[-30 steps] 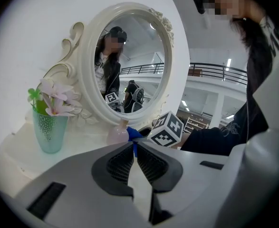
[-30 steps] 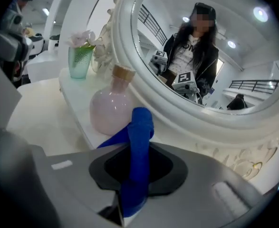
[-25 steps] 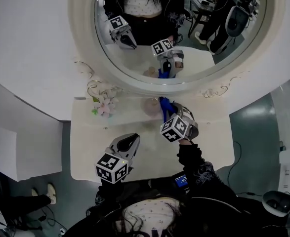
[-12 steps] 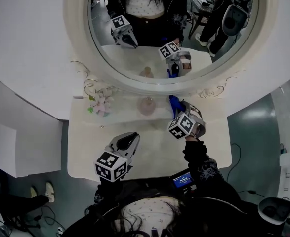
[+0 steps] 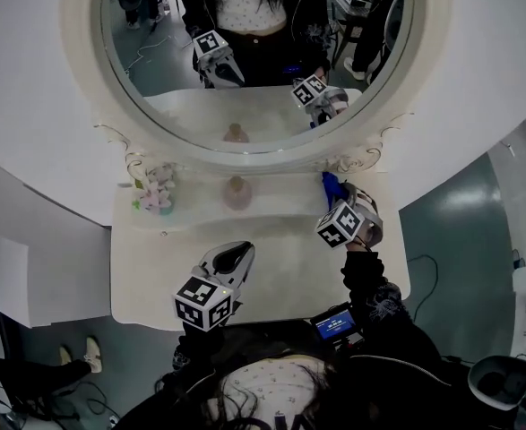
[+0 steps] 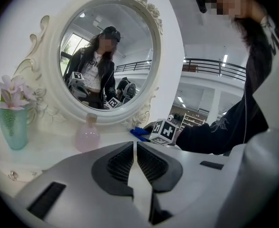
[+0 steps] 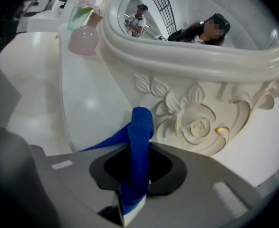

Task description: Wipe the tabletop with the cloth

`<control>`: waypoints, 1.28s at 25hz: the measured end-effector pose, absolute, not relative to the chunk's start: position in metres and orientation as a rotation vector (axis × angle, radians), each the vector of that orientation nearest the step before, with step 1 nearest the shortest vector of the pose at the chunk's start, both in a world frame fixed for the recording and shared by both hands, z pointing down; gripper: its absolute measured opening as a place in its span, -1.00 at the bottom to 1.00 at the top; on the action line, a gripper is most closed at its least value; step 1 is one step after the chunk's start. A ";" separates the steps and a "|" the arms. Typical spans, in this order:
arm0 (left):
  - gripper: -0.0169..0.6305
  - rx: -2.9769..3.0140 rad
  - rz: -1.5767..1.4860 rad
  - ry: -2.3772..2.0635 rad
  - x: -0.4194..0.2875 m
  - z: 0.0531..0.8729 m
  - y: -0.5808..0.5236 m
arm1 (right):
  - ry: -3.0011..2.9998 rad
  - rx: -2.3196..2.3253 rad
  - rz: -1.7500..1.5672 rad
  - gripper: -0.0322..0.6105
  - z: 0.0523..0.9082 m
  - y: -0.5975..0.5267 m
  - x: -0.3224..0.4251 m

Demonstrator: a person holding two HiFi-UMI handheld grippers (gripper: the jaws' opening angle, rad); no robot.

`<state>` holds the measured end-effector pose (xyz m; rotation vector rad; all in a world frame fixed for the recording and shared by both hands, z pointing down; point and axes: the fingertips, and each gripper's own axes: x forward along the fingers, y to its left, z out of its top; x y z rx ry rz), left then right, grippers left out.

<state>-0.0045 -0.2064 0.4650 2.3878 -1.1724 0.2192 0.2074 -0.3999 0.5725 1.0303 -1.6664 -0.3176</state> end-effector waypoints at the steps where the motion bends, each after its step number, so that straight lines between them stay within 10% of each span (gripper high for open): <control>1: -0.94 2.392 0.225 -1.169 0.003 0.464 -0.206 | -1.662 1.034 -0.312 -0.67 0.572 -0.400 0.218; 32: -0.94 2.308 0.332 -1.359 0.089 0.465 -0.179 | -1.688 1.072 -0.334 -0.67 0.574 -0.421 0.342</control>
